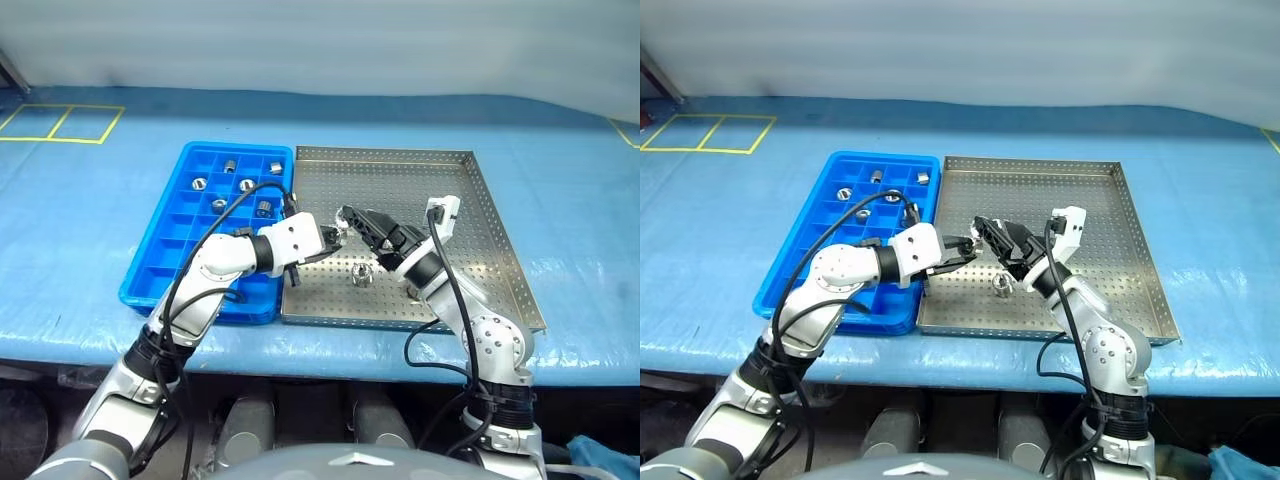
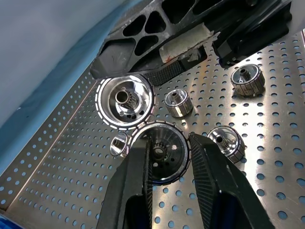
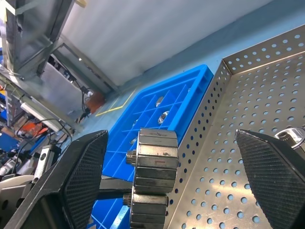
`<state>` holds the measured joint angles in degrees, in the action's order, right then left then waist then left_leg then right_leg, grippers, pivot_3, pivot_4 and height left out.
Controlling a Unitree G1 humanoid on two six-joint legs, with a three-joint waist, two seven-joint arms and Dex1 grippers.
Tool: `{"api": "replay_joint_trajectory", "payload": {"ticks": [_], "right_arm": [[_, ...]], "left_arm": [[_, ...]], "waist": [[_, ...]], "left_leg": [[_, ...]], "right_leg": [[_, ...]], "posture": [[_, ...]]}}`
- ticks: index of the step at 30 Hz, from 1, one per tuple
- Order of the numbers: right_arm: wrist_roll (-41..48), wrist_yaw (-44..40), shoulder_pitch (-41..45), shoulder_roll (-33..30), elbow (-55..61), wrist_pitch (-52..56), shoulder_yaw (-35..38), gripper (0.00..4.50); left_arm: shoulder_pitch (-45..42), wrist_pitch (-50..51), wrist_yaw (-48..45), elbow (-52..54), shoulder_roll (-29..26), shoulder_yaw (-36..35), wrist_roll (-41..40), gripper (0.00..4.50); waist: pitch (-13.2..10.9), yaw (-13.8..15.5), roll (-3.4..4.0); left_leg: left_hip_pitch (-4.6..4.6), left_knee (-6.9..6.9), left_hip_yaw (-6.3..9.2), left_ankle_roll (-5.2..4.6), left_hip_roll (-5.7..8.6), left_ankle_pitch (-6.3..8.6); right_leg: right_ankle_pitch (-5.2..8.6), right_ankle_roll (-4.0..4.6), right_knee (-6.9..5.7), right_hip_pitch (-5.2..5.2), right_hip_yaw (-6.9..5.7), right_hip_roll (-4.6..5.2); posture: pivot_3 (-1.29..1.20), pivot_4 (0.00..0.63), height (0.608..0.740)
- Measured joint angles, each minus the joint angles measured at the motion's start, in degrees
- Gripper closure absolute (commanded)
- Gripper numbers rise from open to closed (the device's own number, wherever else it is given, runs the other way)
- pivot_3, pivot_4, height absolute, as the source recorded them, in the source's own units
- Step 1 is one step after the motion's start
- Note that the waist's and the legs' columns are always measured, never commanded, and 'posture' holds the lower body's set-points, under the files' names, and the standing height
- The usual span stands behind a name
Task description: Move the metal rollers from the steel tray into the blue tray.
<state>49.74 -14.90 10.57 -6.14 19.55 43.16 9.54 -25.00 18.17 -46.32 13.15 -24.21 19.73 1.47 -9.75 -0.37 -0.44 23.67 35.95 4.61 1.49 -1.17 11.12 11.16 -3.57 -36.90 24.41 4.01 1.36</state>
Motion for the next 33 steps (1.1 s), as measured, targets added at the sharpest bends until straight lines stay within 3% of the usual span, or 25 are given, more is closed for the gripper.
{"api": "replay_joint_trajectory", "payload": {"ticks": [3,12,16,18,25,33], "right_arm": [[0.4,0.1,0.0,0.0,-0.2,0.1,-0.1,0.00],[1.1,0.3,1.1,-0.2,-1.3,0.8,-0.2,2.81],[1.2,0.2,1.7,-0.4,-1.3,0.8,-0.2,2.81],[1.3,0.1,1.8,-0.4,-1.3,0.8,-0.2,3.34],[-0.3,-0.4,2.0,-1.2,-1.3,-0.7,-1.1,3.35],[-9.6,-2.5,2.1,-5.2,-0.6,-7.4,-7.1,3.35]], "left_arm": [[-0.4,-0.4,0.0,-0.5,0.4,0.1,0.1,3.62],[-0.5,-1.4,0.7,-1.8,1.3,1.2,0.7,3.62],[-0.6,-1.7,1.3,-2.0,1.5,1.2,0.9,3.62],[-0.6,-2.1,1.4,-2.4,1.5,1.3,1.0,3.62],[-0.7,-2.4,2.4,-2.8,2.3,1.4,2.0,3.62],[-0.6,0.1,4.2,-3.8,4.4,1.3,1.8,3.62]], "waist": [[0.0,-0.1,0.00],[0.0,-0.2,0.00],[0.0,-0.2,0.00],[0.0,-0.2,0.00],[0.0,-0.2,0.00],[0.0,-0.2,0.00]], "left_leg": [[0.00,0.00,0.00,0.00,0.00,0.00],[0.00,-0.01,0.00,0.00,0.00,0.00],[0.01,-0.02,0.01,0.00,0.00,0.00],[0.01,-0.02,0.00,0.00,0.00,0.00],[0.01,-0.02,0.00,0.00,0.00,0.00],[0.02,-0.03,0.00,0.00,0.00,0.00]], "right_leg": [[0.00,0.00,0.00,0.00,0.00,0.00],[0.00,0.00,0.00,0.00,0.00,-0.01],[0.00,0.00,0.01,0.00,0.00,-0.01],[0.00,0.00,0.02,0.01,0.00,-0.01],[0.00,0.00,0.02,0.01,0.00,-0.01],[0.00,0.00,0.02,0.02,0.00,-0.01]], "posture": [[0.15,0.150,0.740],[0.15,0.150,0.740],[0.15,0.150,0.740],[0.15,0.150,0.740],[0.15,0.150,0.740],[0.16,0.150,0.740]]}}
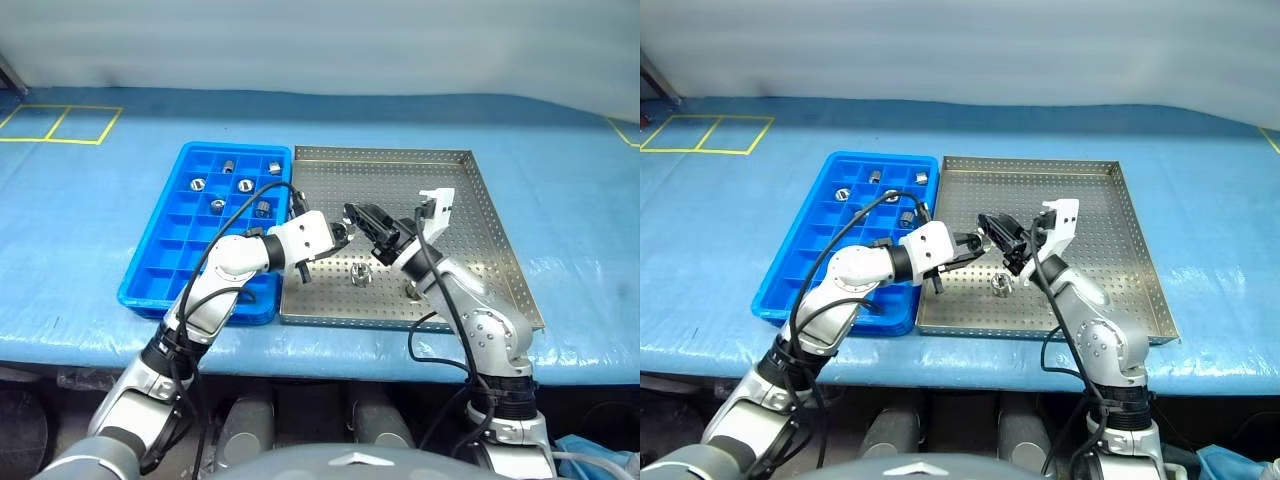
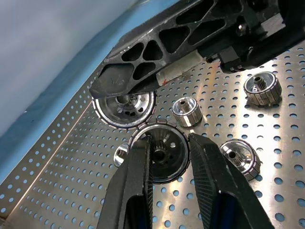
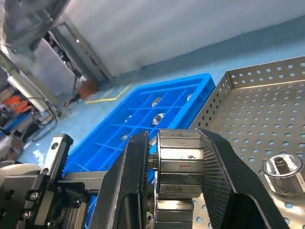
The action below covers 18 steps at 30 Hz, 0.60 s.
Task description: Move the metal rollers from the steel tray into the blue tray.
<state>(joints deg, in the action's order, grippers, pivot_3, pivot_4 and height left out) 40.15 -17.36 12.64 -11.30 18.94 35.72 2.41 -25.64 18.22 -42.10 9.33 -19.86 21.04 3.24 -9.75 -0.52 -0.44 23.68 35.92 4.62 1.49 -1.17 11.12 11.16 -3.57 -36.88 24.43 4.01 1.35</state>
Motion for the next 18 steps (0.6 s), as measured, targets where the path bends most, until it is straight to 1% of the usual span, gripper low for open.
{"api": "replay_joint_trajectory", "payload": {"ticks": [3,7,11,14,18], "right_arm": [[-4.3,-0.2,0.0,-1.1,0.0,-3.1,-2.4,3.35],[-14.2,0.2,0.0,-4.0,-1.1,-8.4,-5.7,3.35],[-21.2,2.1,0.0,-5.2,-3.5,-12.4,-5.7,3.35],[-24.7,3.0,0.3,-4.6,-5.0,-15.6,-5.7,3.35],[-26.2,3.4,1.2,-3.8,-5.5,-17.3,-5.4,3.35]], "left_arm": [[0.0,1.8,0.9,0.0,0.8,-0.1,-0.5,3.62],[0.0,7.3,1.7,0.6,2.6,-1.3,-3.7,3.62],[0.2,12.8,3.7,2.1,2.5,-5.1,-5.3,3.62],[1.0,16.8,5.0,4.0,3.1,-7.0,-7.3,3.62],[2.9,19.5,7.9,6.9,3.3,-8.4,-8.4,3.62]], "waist": [[0.0,0.0,0.00],[0.0,0.1,-0.01],[0.0,0.0,-0.01],[0.0,0.1,-0.01],[0.0,0.1,-0.02]], "left_leg": [[0.01,0.00,0.00,0.00,0.00,0.00],[0.02,0.02,-0.01,0.00,0.02,0.00],[0.00,0.00,0.00,0.00,0.01,0.00],[0.02,-0.01,0.00,0.00,0.01,0.00],[0.03,-0.01,0.00,0.00,0.01,0.00]], "right_leg": [[0.00,0.00,0.00,0.00,0.00,0.00],[0.00,-0.01,0.01,0.00,0.00,0.01],[0.00,-0.01,-0.01,0.02,0.00,-0.01],[0.00,0.00,0.01,0.01,-0.01,0.00],[-0.01,-0.02,0.03,0.01,0.00,0.01]], "posture": [[0.16,0.150,0.740],[0.16,0.150,0.740],[0.16,0.150,0.740],[0.17,0.150,0.740],[0.17,0.150,0.740]]}}
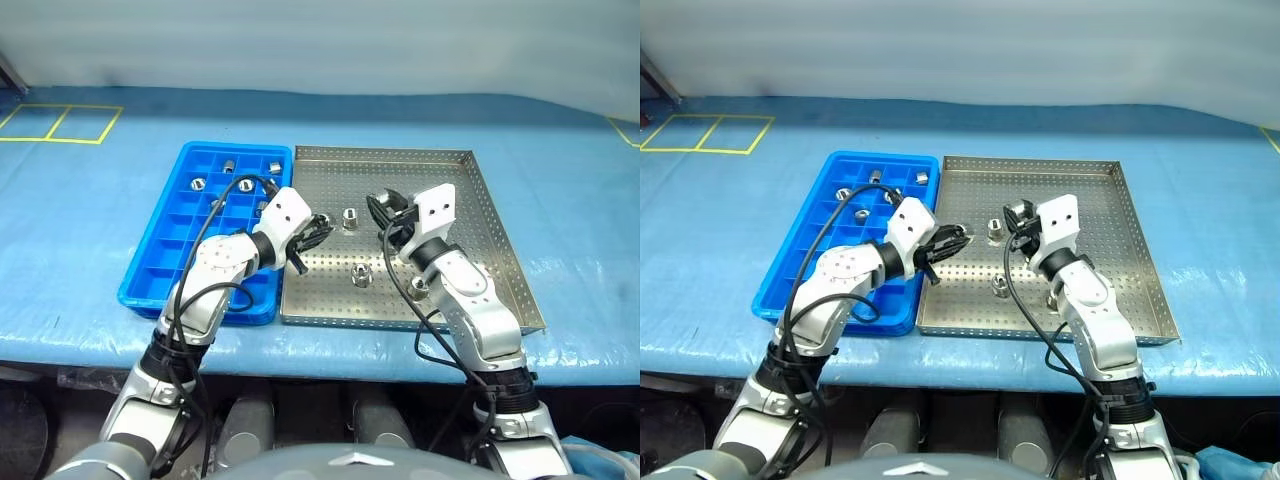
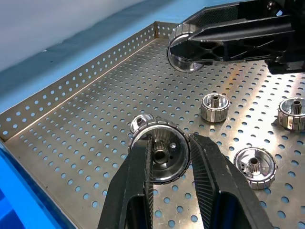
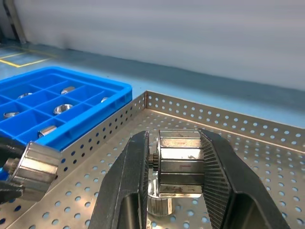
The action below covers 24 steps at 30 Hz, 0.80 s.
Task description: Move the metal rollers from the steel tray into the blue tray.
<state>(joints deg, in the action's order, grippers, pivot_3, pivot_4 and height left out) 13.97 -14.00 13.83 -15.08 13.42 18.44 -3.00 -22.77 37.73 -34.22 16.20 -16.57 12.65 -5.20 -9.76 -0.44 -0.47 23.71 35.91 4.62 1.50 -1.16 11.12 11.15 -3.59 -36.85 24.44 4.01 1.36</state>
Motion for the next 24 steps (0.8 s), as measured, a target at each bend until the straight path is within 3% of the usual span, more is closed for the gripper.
{"api": "replay_joint_trajectory", "payload": {"ticks": [13,24], "right_arm": [[0.0,-10.7,-4.5,-7.6,2.8,7.1,-2.5,3.35],[-1.0,-8.5,-2.6,-5.8,2.6,8.1,-2.1,3.35]], "left_arm": [[5.1,6.1,16.4,8.8,-4.8,-13.9,5.4,3.62],[6.7,13.4,25.8,5.8,-6.6,-14.2,13.4,3.62]], "waist": [[0.0,0.8,-0.06],[-0.2,2.8,-0.27]], "left_leg": [[-0.04,0.02,0.02,0.00,0.00,0.00],[-0.01,0.00,0.01,0.02,0.00,0.00]], "right_leg": [[0.01,0.01,-0.01,-0.02,-0.02,0.00],[0.01,0.01,0.02,0.00,-0.04,0.01]], "posture": [[0.22,0.150,0.740],[0.24,0.150,0.740]]}}
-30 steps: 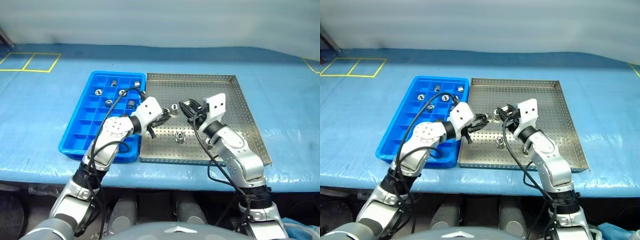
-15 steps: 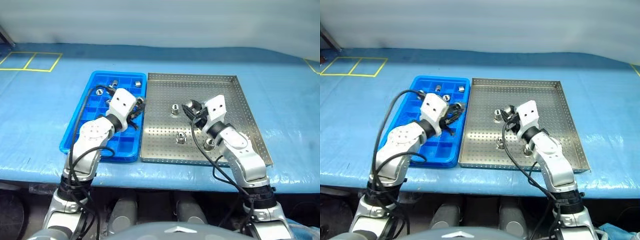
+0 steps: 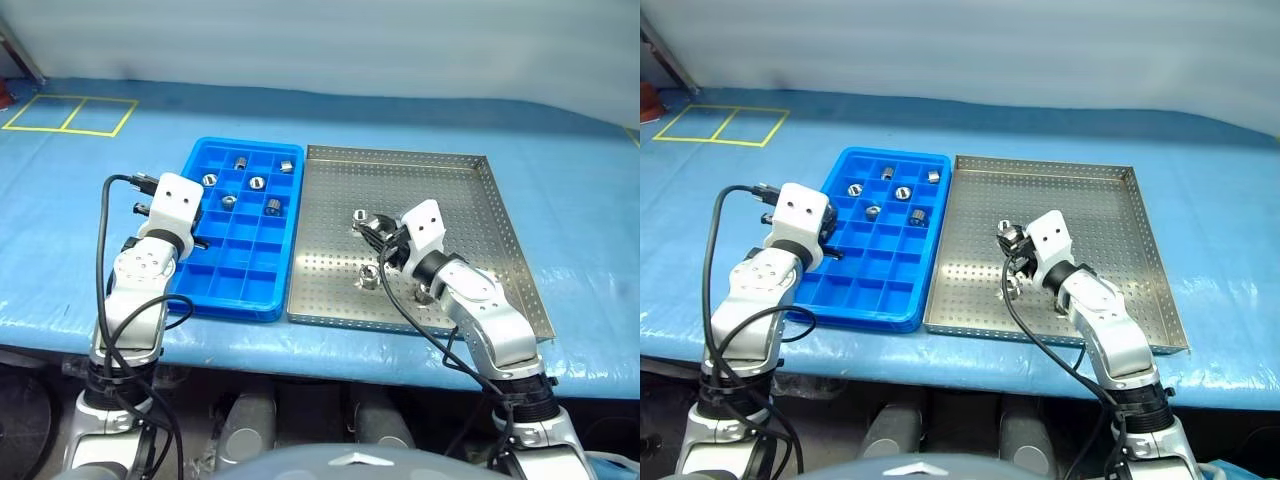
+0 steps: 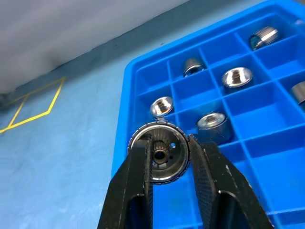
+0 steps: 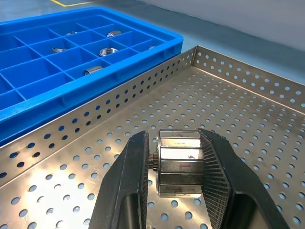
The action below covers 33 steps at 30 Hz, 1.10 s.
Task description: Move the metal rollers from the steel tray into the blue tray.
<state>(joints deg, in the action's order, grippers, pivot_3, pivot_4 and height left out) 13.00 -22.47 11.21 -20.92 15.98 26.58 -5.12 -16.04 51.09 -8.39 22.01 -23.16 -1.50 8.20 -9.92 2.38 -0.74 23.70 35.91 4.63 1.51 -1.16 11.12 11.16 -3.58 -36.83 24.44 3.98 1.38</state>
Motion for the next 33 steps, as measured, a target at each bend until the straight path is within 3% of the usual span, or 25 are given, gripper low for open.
{"api": "replay_joint_trajectory", "payload": {"ticks": [14,20,26,33], "right_arm": [[-2.1,1.3,0.8,1.0,-1.4,0.0,0.5,3.35],[-3.0,1.8,0.8,1.6,-1.4,0.0,0.5,3.35],[-3.5,1.7,1.1,2.3,-1.5,-0.1,0.5,3.35],[-3.4,-0.7,2.2,3.1,-1.5,-0.3,-1.2,3.35]], "left_arm": [[-2.7,-4.0,2.1,-12.0,1.3,3.0,2.0,3.62],[-2.7,-4.1,1.0,-12.4,0.9,3.8,2.4,1.79],[-2.4,-5.6,-1.2,-8.7,2.6,2.5,-0.4,1.79],[0.2,-9.5,-10.2,-1.0,2.1,0.9,-9.3,1.79]], "waist": [[0.0,0.1,-0.05],[0.0,0.1,-0.04],[0.0,0.1,-0.05],[0.0,-0.1,-0.05]], "left_leg": [[0.02,-0.04,-0.01,0.01,0.00,0.00],[0.00,-0.04,-0.02,0.01,0.00,-0.01],[0.02,-0.04,-0.01,0.02,0.00,-0.01],[-0.01,-0.07,-0.02,0.01,-0.01,-0.01]], "right_leg": [[0.00,0.00,0.00,0.03,-0.01,0.01],[0.00,0.00,0.00,0.02,-0.01,0.01],[0.00,0.00,0.00,0.02,-0.01,0.02],[0.01,0.02,-0.01,0.02,-0.01,0.02]], "posture": [[0.21,0.150,0.740],[0.22,0.150,0.740],[0.23,0.150,0.740],[0.25,0.150,0.740]]}}
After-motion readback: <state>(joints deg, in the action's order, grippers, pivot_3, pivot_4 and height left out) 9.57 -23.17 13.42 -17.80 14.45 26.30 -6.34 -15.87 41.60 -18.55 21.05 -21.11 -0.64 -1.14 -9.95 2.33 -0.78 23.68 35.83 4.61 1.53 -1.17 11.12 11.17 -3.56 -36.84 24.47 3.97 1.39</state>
